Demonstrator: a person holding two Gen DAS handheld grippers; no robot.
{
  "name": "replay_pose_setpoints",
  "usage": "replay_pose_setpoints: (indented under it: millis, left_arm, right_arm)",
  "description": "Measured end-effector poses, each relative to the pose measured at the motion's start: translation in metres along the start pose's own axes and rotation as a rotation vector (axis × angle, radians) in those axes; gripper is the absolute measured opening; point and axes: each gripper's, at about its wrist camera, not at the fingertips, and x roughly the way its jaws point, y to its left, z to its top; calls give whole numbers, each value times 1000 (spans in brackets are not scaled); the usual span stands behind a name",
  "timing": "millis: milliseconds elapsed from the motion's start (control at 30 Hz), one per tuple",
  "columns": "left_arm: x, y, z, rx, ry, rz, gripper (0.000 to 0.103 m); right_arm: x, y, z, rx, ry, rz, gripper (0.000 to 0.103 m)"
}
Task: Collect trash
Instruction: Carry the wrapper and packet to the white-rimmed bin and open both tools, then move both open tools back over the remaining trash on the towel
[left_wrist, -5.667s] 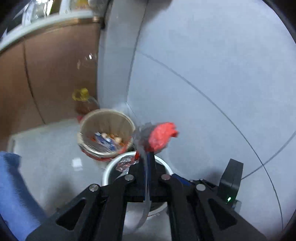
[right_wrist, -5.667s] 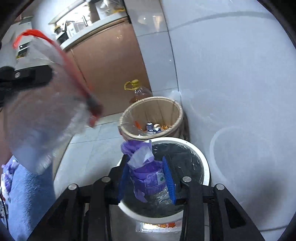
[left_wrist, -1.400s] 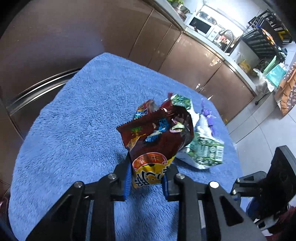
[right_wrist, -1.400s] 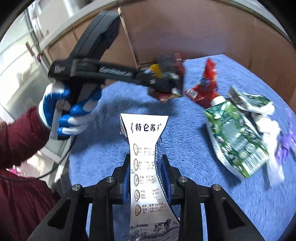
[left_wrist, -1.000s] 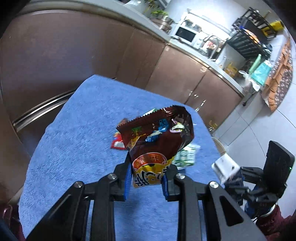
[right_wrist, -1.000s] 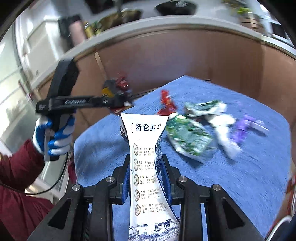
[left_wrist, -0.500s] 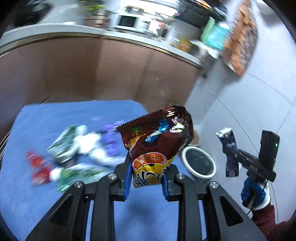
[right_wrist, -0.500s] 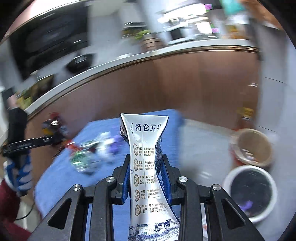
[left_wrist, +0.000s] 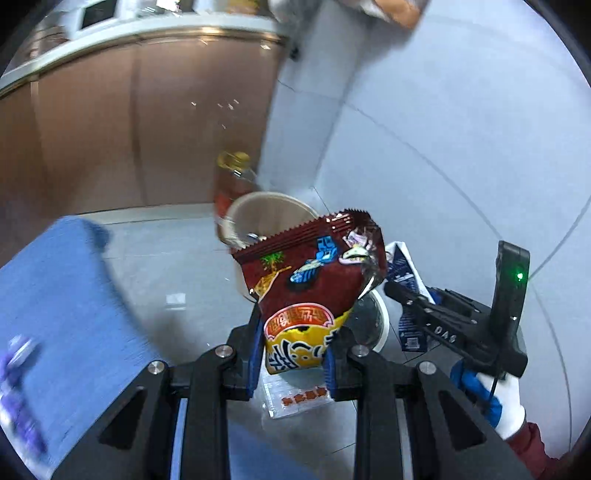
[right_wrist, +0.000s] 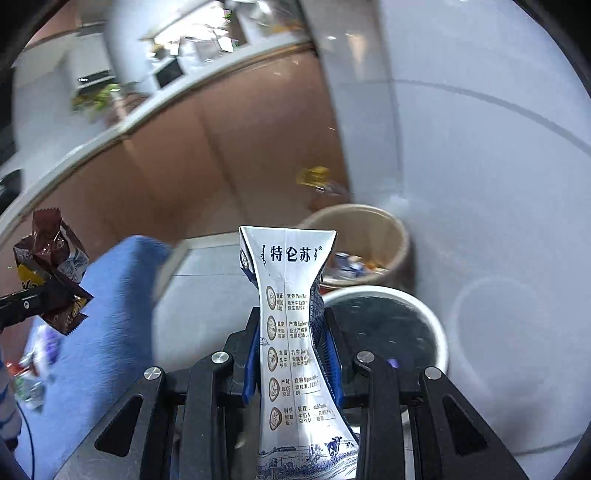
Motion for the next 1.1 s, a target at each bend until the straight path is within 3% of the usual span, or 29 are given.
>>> replay_pose_setpoints:
  millis: [167,233,333,367,500,867,1100]
  left_arm:
    - [69,-22,20,17,74,-48,28]
    - [89,-30,25,18,92,-53,36]
    - [110,-36,31,4,117,-69,51]
    - [116,-38,34,-2,123,-79,53]
    - [131,-37,40,-38,147,-111,57]
    - [115,-38,42,-73,143,-173,57]
    - [67,-34,34,-82,61,-169,57]
  right_arm:
    - [25,-21,2,29,32,-78,29]
    - [32,-26,2,28,43,-102,29]
    - [39,-32,1,35,56,-144,41]
    - [37,-35,1,38,54,-158,50]
    - [34,-40,-1,47,53,-189,53]
    - [8,-28,-9,49,23,-210,62]
    - [-20,-11,-7,53,-18,-184,65]
